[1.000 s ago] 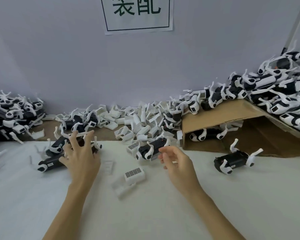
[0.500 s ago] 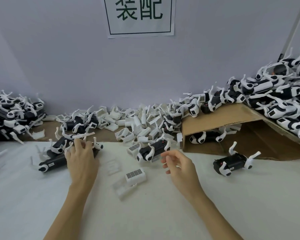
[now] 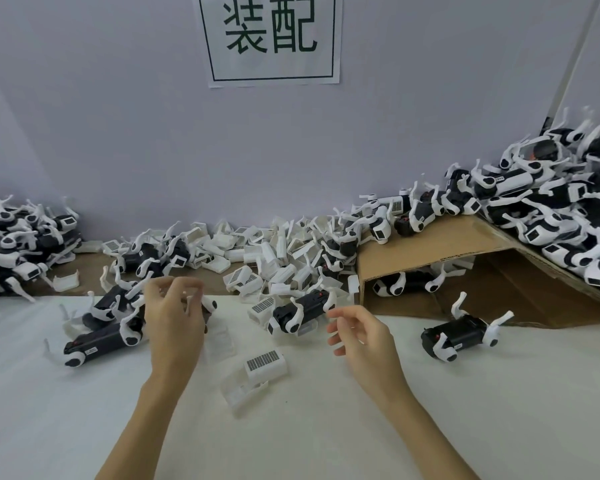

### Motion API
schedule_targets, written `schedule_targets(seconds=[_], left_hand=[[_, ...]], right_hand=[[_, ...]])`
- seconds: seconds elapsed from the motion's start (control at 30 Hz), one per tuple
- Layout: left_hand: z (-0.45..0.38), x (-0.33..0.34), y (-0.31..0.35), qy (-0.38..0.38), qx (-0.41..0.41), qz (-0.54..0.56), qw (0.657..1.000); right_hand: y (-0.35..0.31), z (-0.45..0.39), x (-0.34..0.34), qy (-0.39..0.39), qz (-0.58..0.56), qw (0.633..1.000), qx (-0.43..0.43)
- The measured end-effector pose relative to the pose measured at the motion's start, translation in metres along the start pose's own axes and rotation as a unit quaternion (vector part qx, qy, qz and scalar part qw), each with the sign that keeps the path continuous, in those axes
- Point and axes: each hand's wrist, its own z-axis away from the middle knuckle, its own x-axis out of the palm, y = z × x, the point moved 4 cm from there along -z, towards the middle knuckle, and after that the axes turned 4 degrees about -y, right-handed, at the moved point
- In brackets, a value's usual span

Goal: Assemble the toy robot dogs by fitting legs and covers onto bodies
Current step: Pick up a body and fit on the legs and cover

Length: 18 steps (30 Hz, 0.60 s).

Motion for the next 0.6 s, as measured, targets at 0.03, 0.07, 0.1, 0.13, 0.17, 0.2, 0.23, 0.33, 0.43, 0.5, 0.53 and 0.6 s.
schedule_targets(seconds=[0.03, 0.07, 0.1, 0.13, 0.17, 0.2, 0.23, 0.33, 0.43, 0.5, 0.53, 0.6], left_hand=[[0.001, 0.000, 0.003, 0.013, -0.009, 0.029, 0.999], [0.001, 0.000, 0.008, 0.024, -0.012, 0.055, 0.998], [0.002, 0.000, 0.013, 0.030, -0.009, 0.081, 0.996], [0.003, 0.000, 0.020, 0.036, -0.001, 0.107, 0.994], [0.004, 0.000, 0.027, 0.038, 0.009, 0.134, 0.990], [0.005, 0.000, 0.035, 0.037, 0.019, 0.163, 0.986], [0.007, 0.000, 0.043, 0.029, 0.025, 0.196, 0.980], [0.015, 0.005, 0.065, -0.015, 0.007, 0.325, 0.946], [0.023, 0.015, 0.076, -0.064, -0.031, 0.416, 0.906], [0.028, 0.021, 0.076, -0.078, -0.069, 0.446, 0.889], [0.030, 0.023, 0.075, -0.082, -0.084, 0.453, 0.884], [0.030, 0.024, 0.071, -0.089, -0.105, 0.466, 0.874]], right_hand=[[0.000, 0.000, 0.001, -0.001, 0.001, 1.000, 0.000], [-0.001, 0.001, 0.003, -0.003, 0.002, 1.000, 0.000], [-0.001, 0.002, 0.004, -0.006, 0.002, 1.000, 0.001], [-0.001, 0.003, 0.006, -0.012, 0.001, 1.000, 0.002], [-0.001, 0.003, 0.008, -0.018, 0.000, 1.000, 0.003], [-0.002, 0.004, 0.010, -0.025, 0.001, 1.000, 0.004], [-0.002, 0.005, 0.011, -0.032, 0.002, 0.999, 0.003], [-0.005, 0.006, 0.018, -0.063, -0.055, 0.996, 0.019], [-0.006, 0.006, 0.026, -0.108, -0.154, 0.980, 0.071], [-0.005, 0.007, 0.030, -0.139, -0.165, 0.973, 0.088], [-0.004, 0.008, 0.031, -0.143, -0.173, 0.970, 0.093], [-0.002, 0.007, 0.029, -0.126, -0.201, 0.965, 0.108]])
